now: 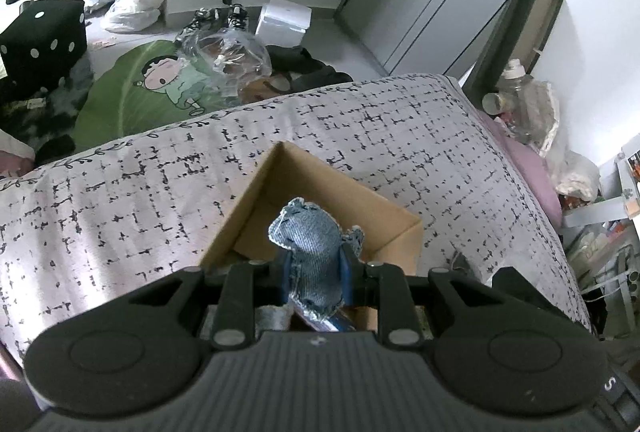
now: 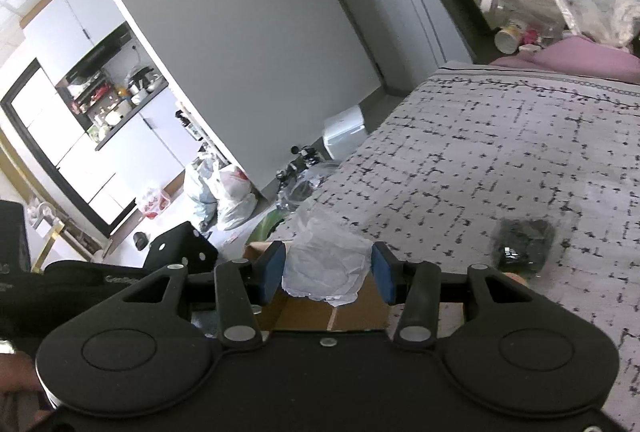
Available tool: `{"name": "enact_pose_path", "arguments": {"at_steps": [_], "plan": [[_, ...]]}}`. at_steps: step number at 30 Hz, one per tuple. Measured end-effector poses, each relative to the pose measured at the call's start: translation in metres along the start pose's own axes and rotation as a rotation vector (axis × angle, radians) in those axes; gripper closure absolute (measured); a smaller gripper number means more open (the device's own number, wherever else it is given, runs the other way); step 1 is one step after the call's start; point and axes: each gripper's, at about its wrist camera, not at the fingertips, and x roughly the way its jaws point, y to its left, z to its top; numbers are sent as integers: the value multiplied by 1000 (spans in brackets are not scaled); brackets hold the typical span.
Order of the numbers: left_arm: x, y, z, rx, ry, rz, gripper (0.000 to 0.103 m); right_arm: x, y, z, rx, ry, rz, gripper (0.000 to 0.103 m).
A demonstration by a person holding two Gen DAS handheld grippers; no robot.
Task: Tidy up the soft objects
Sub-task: 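Lift the denim cloth and plastic bag and carry both over the box, then open both grippers to drop the denim cloth and plastic bag into the box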
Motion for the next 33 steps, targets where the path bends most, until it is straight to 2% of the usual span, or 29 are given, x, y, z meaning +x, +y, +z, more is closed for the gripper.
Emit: {"name": "enact_pose_path", "arguments": {"at_steps": [6, 10, 12, 17, 21, 27, 31, 33], "plan": [[10, 9, 4, 11, 21, -3, 80, 15, 10, -6, -20, 40, -3, 57], [15, 8, 7, 50, 29, 4, 69, 21, 14, -10, -19, 59, 0, 57], [16, 8, 8, 58, 34, 27, 56, 23, 15, -11, -14, 68, 2, 56], [10, 12, 10, 59, 15, 48, 53, 30, 17, -13, 12, 107, 28, 53], [1, 14, 13, 65, 2, 58, 51, 24, 16, -11, 29, 91, 21, 36], [-14, 4, 11, 96, -39, 90, 27, 9, 0, 0, 85, 61, -46, 24], [-23, -9, 9, 139, -62, 94, 23, -1, -13, 7, 124, 61, -81, 22], [-26, -15, 8, 149, -66, 100, 22, -10, -21, 11, 150, 49, -84, 17]]}}
